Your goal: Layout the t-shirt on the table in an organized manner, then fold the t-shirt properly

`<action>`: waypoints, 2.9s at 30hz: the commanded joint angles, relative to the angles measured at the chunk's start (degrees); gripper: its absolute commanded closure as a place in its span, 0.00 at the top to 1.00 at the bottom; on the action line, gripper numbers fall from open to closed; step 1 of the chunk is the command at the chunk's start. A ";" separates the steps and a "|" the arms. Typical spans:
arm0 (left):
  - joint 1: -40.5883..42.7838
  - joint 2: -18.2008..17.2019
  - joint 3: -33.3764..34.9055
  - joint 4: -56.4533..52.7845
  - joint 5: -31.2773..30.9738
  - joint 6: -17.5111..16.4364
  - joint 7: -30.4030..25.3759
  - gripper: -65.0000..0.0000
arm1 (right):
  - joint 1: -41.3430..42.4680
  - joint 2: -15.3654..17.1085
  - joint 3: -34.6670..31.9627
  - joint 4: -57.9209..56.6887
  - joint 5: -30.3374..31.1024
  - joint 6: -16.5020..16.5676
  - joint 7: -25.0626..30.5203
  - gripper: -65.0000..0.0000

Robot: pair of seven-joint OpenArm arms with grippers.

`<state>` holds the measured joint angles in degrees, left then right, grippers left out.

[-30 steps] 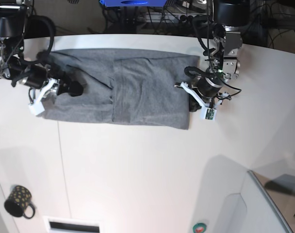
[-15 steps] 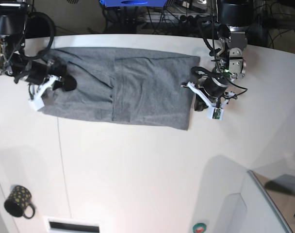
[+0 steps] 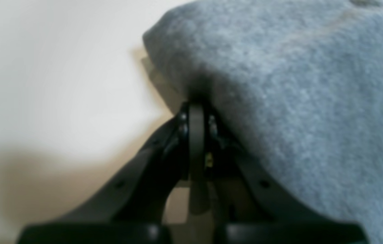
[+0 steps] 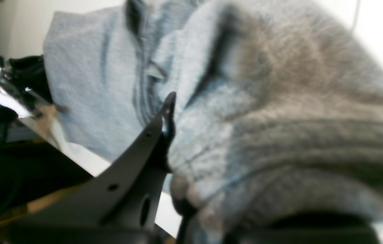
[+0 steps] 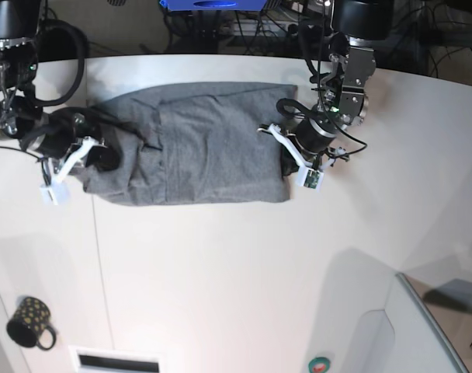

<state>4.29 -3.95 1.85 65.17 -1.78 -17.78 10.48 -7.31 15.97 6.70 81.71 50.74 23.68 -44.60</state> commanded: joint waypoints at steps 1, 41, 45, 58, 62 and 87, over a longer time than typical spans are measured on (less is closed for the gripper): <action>0.23 0.30 1.10 -0.07 1.03 -0.37 3.63 0.00 | 0.41 1.13 -1.03 2.82 1.17 -1.84 0.95 0.00; 0.32 3.90 2.24 0.02 1.03 -0.29 3.72 0.00 | 2.70 -7.75 -25.03 11.87 -16.59 -27.59 0.95 0.58; 0.14 3.90 2.42 0.02 1.03 -0.29 3.72 0.00 | 2.52 -8.89 -25.12 11.69 -16.59 -27.42 0.95 0.60; -0.21 3.99 2.07 0.20 1.03 -0.29 3.72 0.00 | 3.05 -9.68 -35.93 11.08 -16.94 -27.77 1.39 0.61; 0.58 3.73 2.07 3.45 0.95 -0.29 3.81 0.00 | 5.16 -9.68 -38.83 10.73 -16.94 -27.77 1.39 0.61; 14.47 -9.29 -28.00 18.22 0.95 -3.10 9.17 0.00 | 6.56 0.43 -52.90 31.04 -16.85 -33.31 -0.19 0.60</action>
<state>19.31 -12.38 -25.93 82.35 -0.25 -20.95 21.19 -1.10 15.97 -46.57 112.27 34.35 -8.67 -45.30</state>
